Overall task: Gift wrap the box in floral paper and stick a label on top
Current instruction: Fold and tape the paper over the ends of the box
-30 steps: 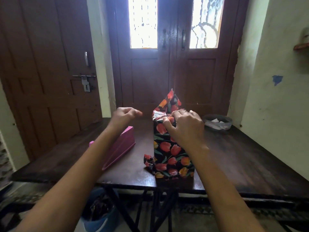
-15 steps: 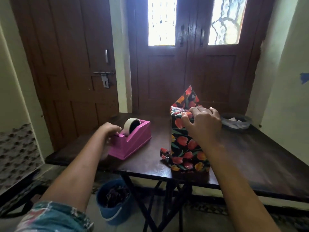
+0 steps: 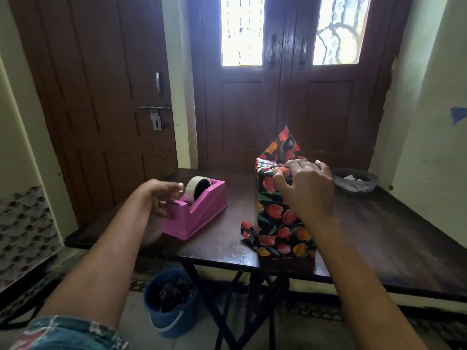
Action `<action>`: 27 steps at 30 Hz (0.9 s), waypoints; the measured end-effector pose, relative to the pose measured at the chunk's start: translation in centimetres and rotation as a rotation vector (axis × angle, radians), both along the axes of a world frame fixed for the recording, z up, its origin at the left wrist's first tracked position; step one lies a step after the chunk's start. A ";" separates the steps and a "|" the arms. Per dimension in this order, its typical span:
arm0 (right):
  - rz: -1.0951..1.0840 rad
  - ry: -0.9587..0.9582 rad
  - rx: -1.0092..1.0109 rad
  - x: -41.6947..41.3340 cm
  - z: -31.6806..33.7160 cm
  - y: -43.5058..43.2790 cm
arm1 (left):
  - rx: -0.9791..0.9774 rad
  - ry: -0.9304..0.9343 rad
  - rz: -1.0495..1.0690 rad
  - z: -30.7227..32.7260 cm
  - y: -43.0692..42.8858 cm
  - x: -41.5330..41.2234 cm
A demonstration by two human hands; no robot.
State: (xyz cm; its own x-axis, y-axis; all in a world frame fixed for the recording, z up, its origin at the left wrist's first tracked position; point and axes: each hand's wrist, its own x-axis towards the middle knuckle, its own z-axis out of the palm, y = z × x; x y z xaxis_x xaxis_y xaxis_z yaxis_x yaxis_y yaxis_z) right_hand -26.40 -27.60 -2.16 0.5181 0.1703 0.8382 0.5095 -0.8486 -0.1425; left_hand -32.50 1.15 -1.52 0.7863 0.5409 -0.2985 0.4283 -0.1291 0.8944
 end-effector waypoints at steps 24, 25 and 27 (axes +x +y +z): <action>-0.004 -0.052 0.013 0.1 -0.1 -0.1 | -0.179 -0.346 0.174 -7.9 0.6 -2.9; -0.004 -0.050 0.016 0.1 -0.1 -0.1 | -0.135 -0.331 0.172 -7.8 0.5 -2.8; -0.003 -0.053 0.016 0.0 -0.1 -0.1 | -0.043 -0.317 0.167 -7.7 0.6 -2.5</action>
State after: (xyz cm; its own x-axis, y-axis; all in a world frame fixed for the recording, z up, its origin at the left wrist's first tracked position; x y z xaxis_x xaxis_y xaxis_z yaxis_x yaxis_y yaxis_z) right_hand -26.35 -27.71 -2.22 0.4739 0.1549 0.8669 0.5137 -0.8482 -0.1292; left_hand -34.99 1.79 -9.23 0.7455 0.6619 -0.0787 0.1404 -0.0406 0.9893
